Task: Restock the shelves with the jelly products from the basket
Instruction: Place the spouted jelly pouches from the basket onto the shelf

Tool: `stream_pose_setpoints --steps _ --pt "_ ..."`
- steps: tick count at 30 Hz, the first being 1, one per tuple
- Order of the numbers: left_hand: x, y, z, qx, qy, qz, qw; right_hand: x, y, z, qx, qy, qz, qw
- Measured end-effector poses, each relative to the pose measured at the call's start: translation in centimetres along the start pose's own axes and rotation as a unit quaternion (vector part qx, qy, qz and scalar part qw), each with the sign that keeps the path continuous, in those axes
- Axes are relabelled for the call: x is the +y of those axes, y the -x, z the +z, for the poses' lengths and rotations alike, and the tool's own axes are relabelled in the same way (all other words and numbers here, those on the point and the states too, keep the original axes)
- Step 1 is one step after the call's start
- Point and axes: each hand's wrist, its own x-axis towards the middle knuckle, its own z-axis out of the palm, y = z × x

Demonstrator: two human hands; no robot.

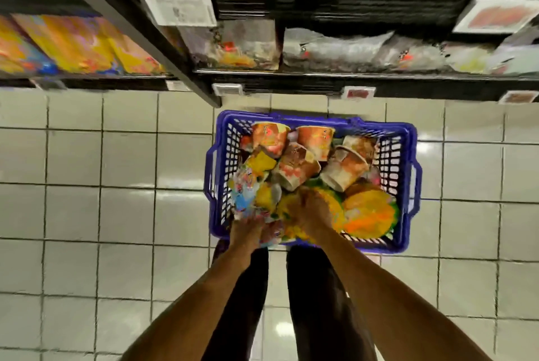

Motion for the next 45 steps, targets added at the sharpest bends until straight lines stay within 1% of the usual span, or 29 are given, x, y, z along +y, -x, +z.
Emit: stream_pose_setpoints --steps 2,3,6,9,10,11,13,14,15,16,19,20,22,25,27,29,33,37,39,40,41,43,45 --pt "-0.1 0.2 0.4 -0.022 0.117 -0.027 0.993 -0.5 0.2 0.2 0.005 -0.033 0.035 0.999" --pt "-0.4 0.3 0.4 -0.031 0.156 -0.033 0.987 -1.1 0.8 0.0 0.01 -0.032 0.041 0.999" --pt "-1.3 1.1 0.3 -0.055 0.197 -0.047 0.978 -2.4 3.0 -0.4 0.066 0.021 0.015 0.997" --pt "-0.6 2.5 0.8 -0.091 0.282 -0.066 0.953 -3.0 4.6 -0.4 0.074 -0.006 -0.001 0.997" --pt "0.0 3.1 1.0 -0.105 0.309 -0.066 0.943 -3.0 5.0 -0.5 0.052 -0.001 -0.015 0.999" --pt "0.5 3.6 1.0 -0.11 0.339 -0.062 0.932 -2.8 5.1 -0.5 0.015 0.016 -0.025 0.999" --pt "0.6 3.7 1.0 -0.106 0.358 -0.052 0.926 -2.6 5.1 -0.5 -0.079 0.059 -0.021 0.995" --pt "0.6 3.8 0.7 -0.091 0.347 -0.045 0.932 -2.6 5.0 -0.3 -0.107 0.101 -0.026 0.989" --pt "0.5 3.7 0.4 -0.076 0.338 -0.034 0.938 -2.8 5.0 -0.2 -0.11 0.133 -0.05 0.984" --pt "0.4 3.4 0.0 -0.063 0.323 -0.02 0.944 -3.3 4.9 0.0 -0.09 0.145 -0.08 0.982" --pt "0.5 2.3 -1.9 -0.031 0.274 -0.004 0.961 -4.9 4.0 0.4 0.004 0.013 -0.082 0.997" --pt "0.5 1.7 -2.6 -0.025 0.258 0.006 0.966 -5.4 3.4 0.6 0.012 -0.006 -0.072 0.997" --pt "0.7 0.7 -3.8 -0.002 0.207 0.023 0.978 -6.0 2.0 1.7 -0.005 -0.044 -0.039 0.998" --pt "0.6 -0.9 -5.4 0.004 0.183 0.035 0.982 -6.4 -0.1 3.4 -0.019 -0.117 0.006 0.993" --pt "0.6 -1.7 -6.2 -0.007 0.156 0.044 0.987 -6.4 -1.0 4.2 -0.015 -0.136 0.031 0.99" --pt "0.5 -2.1 -6.8 0.001 0.12 0.057 0.991 -6.1 -1.3 4.7 -0.002 -0.146 0.052 0.988" --pt "0.7 -1.8 -7.1 0.013 0.091 0.066 0.994 -4.9 -0.3 3.5 -0.022 -0.148 0.125 0.981" --pt "1.7 -0.7 -6.8 0.007 0.102 0.055 0.993 -3.0 1.9 -0.6 -0.056 -0.227 0.208 0.95" --pt "2.7 0.2 -6.6 -0.006 0.106 0.057 0.993 -1.6 3.4 -2.7 -0.08 -0.289 0.227 0.926" --pt "3.2 0.7 -6.5 -0.015 0.106 0.062 0.992 -1.0 4.3 -3.7 -0.104 -0.33 0.229 0.91" --pt "3.7 1.2 -6.3 -0.021 0.105 0.067 0.992 -0.6 5.3 -4.5 -0.132 -0.377 0.22 0.89" --pt "4.7 2.5 -6.0 -0.022 0.09 0.084 0.992 0.0 7.1 -5.8 -0.18 -0.458 0.176 0.853" --pt "6.1 4.3 -5.8 -0.028 0.072 0.109 0.991 0.2 8.4 -7.0 -0.198 -0.513 0.126 0.826"
